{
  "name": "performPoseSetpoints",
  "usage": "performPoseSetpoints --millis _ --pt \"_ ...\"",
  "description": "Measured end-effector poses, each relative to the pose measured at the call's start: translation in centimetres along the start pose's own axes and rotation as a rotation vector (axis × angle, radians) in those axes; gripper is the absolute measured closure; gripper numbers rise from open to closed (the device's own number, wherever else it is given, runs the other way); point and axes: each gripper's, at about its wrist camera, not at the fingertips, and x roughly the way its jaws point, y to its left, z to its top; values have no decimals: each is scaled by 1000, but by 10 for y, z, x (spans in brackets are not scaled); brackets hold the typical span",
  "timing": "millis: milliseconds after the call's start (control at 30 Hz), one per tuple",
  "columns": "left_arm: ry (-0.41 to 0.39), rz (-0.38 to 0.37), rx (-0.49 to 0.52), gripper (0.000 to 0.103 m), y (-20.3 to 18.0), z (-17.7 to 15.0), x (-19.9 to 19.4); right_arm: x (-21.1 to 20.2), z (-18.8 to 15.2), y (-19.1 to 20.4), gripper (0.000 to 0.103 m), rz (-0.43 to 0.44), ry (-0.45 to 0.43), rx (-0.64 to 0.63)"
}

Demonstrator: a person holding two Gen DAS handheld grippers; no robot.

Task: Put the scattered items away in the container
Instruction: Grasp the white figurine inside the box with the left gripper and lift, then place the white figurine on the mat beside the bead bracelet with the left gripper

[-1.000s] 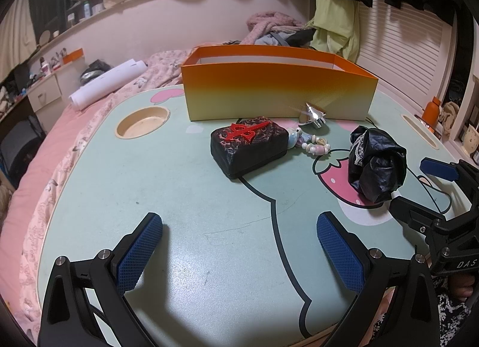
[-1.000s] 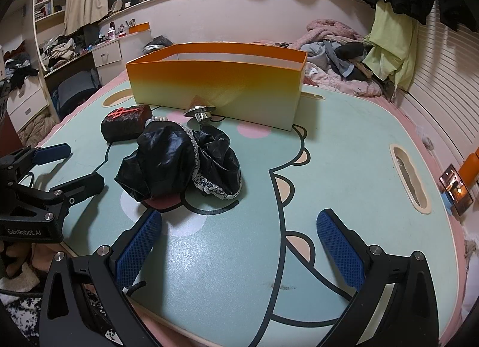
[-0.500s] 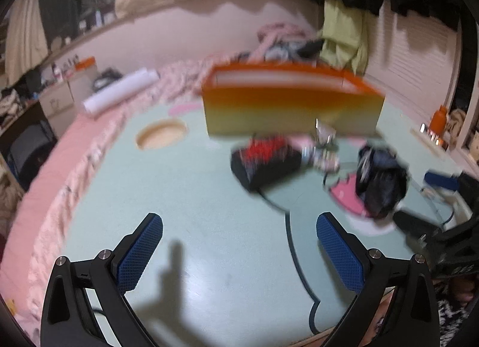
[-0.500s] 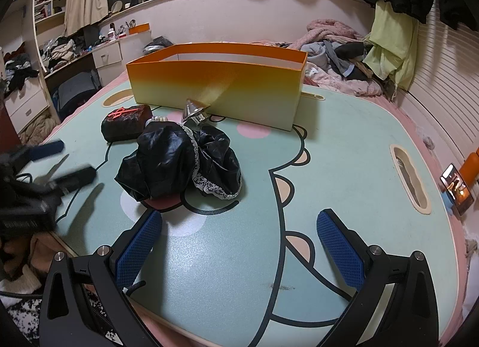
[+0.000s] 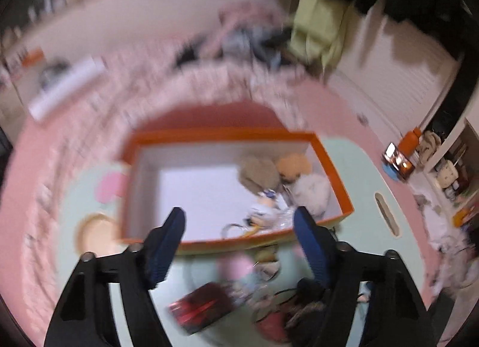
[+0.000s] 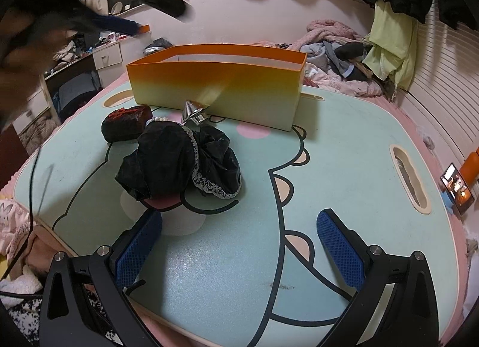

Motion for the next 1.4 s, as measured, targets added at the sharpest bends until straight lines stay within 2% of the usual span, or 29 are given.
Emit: performPoseSetpoints --millis 33,133,233,300,400,433,467,500,633,733,833,900,933,1067,1233,1400 --pt "39 -11 -17 42 -1 3 13 0 0 -1 0 1 -2 0" --pt "117 -1 -28 52 -11 8 47 -1 -1 -3 0 6 -8 0" --pt "157 17 -18 52 -20 8 67 -1 -2 -6 0 10 -13 1" --pt "177 30 -24 52 -23 6 78 -1 -2 -8 0 14 -16 1" --pt "205 3 -13 53 -24 1 84 -1 -3 -8 0 16 -19 2" --pt "213 10 -6 64 -24 0 87 -1 -3 -8 0 16 -19 1" --pt "215 25 5 68 -24 -2 87 -1 -2 -8 0 16 -19 1" --pt "206 42 19 68 -25 -2 86 -1 -2 -8 0 16 -20 1" --pt "203 30 21 68 -19 0 87 0 -2 -8 0 16 -19 2" --pt "170 24 9 68 -12 2 77 0 -2 -8 0 16 -19 2" --pt "101 -20 3 68 -6 9 51 0 -2 -8 0 16 -20 1" --pt "35 -35 6 69 -4 12 26 0 -2 -7 0 16 -19 2" --pt "2 -49 7 73 -3 12 12 0 -2 -7 0 15 -19 2" --pt "-87 -135 14 77 -1 0 -35 0 -2 -8 0 15 -19 2" --pt "-114 -204 15 77 3 -35 -52 0 -2 -7 0 15 -19 2" --pt "-119 -219 -17 77 10 -66 -50 0 -2 -8 0 15 -19 2"
